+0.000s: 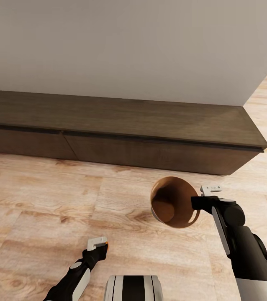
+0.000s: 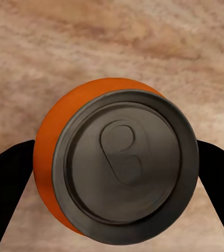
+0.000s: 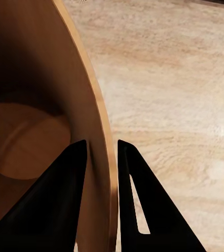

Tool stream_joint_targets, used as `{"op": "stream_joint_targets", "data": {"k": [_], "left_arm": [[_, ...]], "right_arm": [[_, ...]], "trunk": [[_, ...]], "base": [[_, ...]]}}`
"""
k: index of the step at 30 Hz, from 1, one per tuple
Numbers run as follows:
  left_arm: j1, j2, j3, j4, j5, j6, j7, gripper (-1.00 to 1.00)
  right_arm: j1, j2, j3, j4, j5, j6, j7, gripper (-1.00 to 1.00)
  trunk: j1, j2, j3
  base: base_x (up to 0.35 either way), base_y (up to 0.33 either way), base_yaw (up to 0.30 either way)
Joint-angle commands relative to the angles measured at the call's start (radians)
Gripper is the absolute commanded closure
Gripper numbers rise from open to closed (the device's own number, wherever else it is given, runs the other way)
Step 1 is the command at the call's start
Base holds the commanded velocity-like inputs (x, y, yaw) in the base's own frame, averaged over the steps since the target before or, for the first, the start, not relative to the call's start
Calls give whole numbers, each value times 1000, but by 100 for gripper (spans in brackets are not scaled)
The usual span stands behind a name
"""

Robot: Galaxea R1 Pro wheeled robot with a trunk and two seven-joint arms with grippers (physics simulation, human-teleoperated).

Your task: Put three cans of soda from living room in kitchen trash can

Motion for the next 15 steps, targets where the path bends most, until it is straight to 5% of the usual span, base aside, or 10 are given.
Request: {"op": "stream_joint_targets", "data": {"k": [1, 15], "left_arm": [[0, 0, 1, 1, -1, 0, 0, 100], [0, 0, 1, 1, -2, 1, 0, 100]], "right_arm": [[0, 0, 1, 0, -15, 1, 0, 100], [0, 0, 1, 0, -15, 1, 0, 100]], "trunk": [[-4, 7, 3], [-58, 105, 47]], "base": [[0, 0, 0], [0, 0, 0]]}}
